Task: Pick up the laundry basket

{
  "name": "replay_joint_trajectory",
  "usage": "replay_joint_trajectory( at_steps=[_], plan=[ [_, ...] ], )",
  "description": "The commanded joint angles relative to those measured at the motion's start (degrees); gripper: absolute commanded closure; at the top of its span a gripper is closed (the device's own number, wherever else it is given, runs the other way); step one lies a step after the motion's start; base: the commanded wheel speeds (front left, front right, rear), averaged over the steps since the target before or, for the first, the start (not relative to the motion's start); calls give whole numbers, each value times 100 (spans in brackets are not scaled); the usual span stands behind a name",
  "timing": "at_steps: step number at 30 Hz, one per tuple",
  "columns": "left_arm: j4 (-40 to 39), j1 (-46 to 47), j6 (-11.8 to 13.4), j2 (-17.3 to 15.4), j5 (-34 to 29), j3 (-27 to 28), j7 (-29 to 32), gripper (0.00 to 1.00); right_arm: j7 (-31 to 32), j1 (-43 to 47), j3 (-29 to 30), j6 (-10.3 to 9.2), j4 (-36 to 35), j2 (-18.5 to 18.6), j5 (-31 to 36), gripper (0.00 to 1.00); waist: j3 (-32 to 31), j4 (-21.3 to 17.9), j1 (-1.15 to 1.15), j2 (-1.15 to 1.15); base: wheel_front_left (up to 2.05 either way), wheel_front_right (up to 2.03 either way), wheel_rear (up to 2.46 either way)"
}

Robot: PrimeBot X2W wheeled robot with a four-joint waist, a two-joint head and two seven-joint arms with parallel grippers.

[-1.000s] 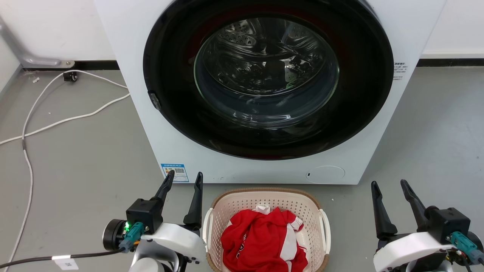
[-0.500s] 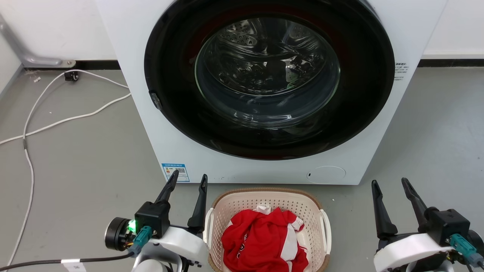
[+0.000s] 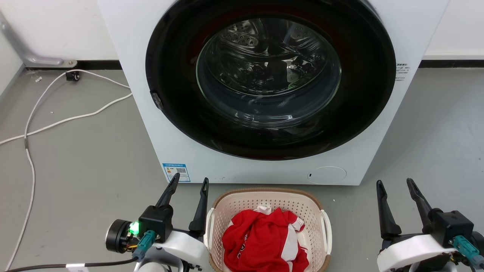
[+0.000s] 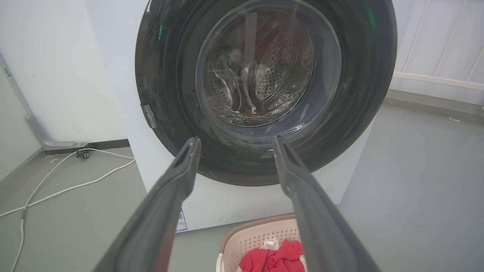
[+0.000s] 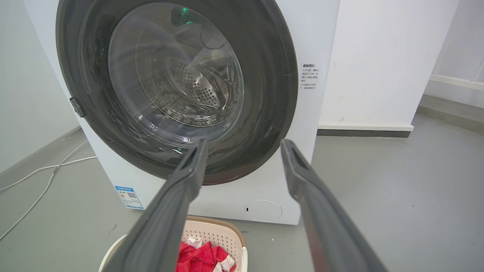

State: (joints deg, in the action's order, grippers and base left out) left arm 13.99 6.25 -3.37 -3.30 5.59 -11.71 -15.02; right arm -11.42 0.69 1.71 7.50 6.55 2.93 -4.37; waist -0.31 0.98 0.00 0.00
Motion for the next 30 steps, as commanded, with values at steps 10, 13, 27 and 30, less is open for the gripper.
replay_joint_trajectory(
  at_steps=[10, 13, 27, 30],
  plan=[
    [44, -64, -78, 31, 62, 94, -20, 0, -34, 20, 7, -2, 72, -8, -30, 0, 12, 2, 0, 0, 0, 0, 0],
    [48, -70, -92, 35, 58, 100, -20, 0, -36, 20, 6, -2, 85, -8, -44, 0, 17, 0, 0, 0, 0, 0, 0],
    [438, 385, -211, 40, 83, 47, -20, 0, 0, -268, 51, -2, 288, -8, -47, 0, 644, -47, 0, 0, 0, 0, 0],
    [620, 624, -253, 39, 86, 42, -20, 0, -13, -458, 34, -2, 391, -8, -38, 0, 1014, -96, 0, 0, 0, 0, 0]
  ],
)
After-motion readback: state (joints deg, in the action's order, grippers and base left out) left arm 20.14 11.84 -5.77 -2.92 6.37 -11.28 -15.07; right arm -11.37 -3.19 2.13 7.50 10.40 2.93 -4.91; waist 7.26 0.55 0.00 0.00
